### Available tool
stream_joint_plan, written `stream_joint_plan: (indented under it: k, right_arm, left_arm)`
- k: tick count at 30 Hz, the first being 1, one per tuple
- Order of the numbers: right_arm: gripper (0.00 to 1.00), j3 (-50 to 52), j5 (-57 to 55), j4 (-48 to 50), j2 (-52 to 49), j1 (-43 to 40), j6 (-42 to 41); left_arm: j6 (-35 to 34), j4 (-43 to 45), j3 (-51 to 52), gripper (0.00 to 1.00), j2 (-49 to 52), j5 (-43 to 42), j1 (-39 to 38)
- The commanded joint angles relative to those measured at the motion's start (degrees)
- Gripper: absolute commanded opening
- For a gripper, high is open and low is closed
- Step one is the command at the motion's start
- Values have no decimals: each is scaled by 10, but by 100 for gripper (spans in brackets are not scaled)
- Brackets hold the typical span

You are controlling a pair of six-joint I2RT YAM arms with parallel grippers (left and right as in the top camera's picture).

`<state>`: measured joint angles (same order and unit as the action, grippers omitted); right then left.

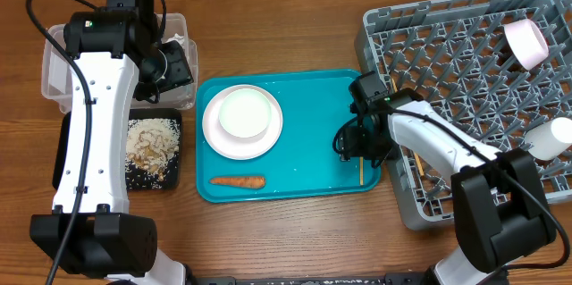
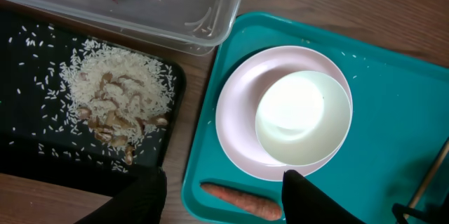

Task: Sort waste into correct bins and load items into the dishwasher
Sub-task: 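Move right gripper back to the tray and grasp the remaining chopstick, then carry the second chopstick right and release it into the rack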

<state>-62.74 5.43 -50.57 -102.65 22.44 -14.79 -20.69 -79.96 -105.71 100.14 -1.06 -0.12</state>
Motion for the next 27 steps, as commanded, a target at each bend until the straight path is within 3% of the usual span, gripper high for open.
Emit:
stream_joint_plan:
  k: [1, 7, 15, 17, 21, 24, 27]
  right_arm:
    - [77, 16, -9, 8, -3, 14, 14]
    - [76, 28, -30, 21, -4, 32, 16]
    - [66, 28, -28, 21, -6, 35, 12]
    - [59, 28, -28, 18, -7, 35, 12]
    - [34, 28, -29, 17, -11, 35, 7]
    - [25, 28, -33, 22, -11, 35, -5]
    - [23, 28, -33, 23, -11, 35, -5]
  left_arm:
    - [-4, 0, -4, 56, -1, -5, 1]
    - [-4, 0, -4, 56, -1, -5, 1]
    - [-4, 0, -4, 56, -1, -5, 1]
    - [-4, 0, -4, 56, -1, -5, 1]
    - [-4, -1, -4, 55, -1, -5, 1]
    - [-4, -2, -4, 55, -1, -5, 1]
    - [-4, -3, -4, 56, -1, -5, 1]
